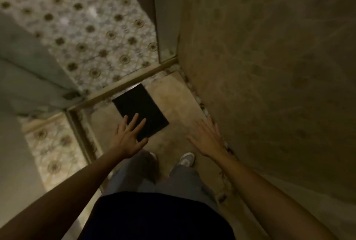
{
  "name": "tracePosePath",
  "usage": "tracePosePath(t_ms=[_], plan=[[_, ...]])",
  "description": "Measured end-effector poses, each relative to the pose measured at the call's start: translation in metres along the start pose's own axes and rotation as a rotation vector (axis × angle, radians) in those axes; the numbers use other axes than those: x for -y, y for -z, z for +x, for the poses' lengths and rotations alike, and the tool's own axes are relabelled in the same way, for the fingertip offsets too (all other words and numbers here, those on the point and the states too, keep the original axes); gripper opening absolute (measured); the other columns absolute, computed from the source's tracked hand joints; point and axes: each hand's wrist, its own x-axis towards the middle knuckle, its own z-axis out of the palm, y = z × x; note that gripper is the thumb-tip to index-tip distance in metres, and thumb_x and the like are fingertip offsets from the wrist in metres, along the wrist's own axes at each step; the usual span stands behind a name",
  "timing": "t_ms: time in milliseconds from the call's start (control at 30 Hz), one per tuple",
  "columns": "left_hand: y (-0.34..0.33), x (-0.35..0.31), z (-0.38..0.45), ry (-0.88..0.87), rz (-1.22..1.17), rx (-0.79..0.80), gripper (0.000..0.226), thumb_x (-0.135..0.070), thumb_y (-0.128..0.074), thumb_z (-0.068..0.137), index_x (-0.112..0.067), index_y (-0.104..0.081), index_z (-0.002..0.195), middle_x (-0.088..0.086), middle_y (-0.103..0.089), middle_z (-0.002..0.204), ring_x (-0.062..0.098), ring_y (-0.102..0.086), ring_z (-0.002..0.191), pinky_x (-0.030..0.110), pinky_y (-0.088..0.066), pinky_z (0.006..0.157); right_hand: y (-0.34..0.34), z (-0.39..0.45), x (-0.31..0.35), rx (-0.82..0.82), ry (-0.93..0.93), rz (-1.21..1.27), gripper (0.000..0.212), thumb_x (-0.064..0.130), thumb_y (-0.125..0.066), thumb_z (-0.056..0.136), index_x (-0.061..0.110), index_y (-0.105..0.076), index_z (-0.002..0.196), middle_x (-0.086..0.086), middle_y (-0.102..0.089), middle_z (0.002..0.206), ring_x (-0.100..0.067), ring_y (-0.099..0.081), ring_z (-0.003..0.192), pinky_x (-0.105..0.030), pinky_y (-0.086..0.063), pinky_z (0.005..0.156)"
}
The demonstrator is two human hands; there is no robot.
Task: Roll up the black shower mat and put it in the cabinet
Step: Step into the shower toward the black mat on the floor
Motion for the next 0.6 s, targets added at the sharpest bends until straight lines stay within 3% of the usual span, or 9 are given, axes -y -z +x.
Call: tracePosePath(t_ms=[100,267,433,600], plan=[[-0.014,0.015,-0.017,0.122,-0.094,-0.05,0.082,-0.08,-0.019,0.084,-0.046,0.005,0.155,-0.008,0.021,0.163,0.028,0.017,0.151,0.057,-0.003,0.121,0.0,0.023,0.01,0.069,0.104,-0.104,0.082,0.076,-0.032,0.095,0.03,-0.017,0.161,0.0,-0.021,0.168,-0.024,-0.001,0.156,-0.046,0.007,0.122],[-0.041,0.038,-0.029,0.23,-0.206,-0.009,0.078,-0.065,-0.037,0.096,-0.04,0.003,0.158,-0.004,0.015,0.167,0.028,0.013,0.153,0.055,-0.009,0.123,-0.014,0.067,0.034,0.153,0.23,-0.222,0.081,0.075,-0.034,0.095,0.029,-0.018,0.16,-0.004,-0.028,0.165,-0.026,-0.008,0.155,-0.046,0.006,0.122],[-0.076,0.076,-0.001,0.255,-0.303,-0.025,0.077,-0.063,-0.038,0.097,-0.04,0.003,0.158,-0.004,0.013,0.168,0.027,0.013,0.153,0.053,-0.007,0.123,-0.049,0.127,0.056,0.237,0.315,-0.245,0.082,0.075,-0.03,0.096,0.027,-0.014,0.161,-0.005,-0.015,0.169,-0.026,-0.003,0.155,-0.046,0.005,0.122],[-0.135,0.123,0.054,0.247,-0.311,-0.032,0.076,-0.068,-0.033,0.095,-0.044,0.004,0.157,-0.008,0.013,0.167,0.027,0.012,0.152,0.054,-0.009,0.121,-0.098,0.201,0.074,0.272,0.397,-0.27,0.078,0.066,-0.039,0.098,0.03,-0.009,0.161,-0.002,-0.011,0.169,-0.024,0.002,0.156,-0.048,-0.003,0.125]])
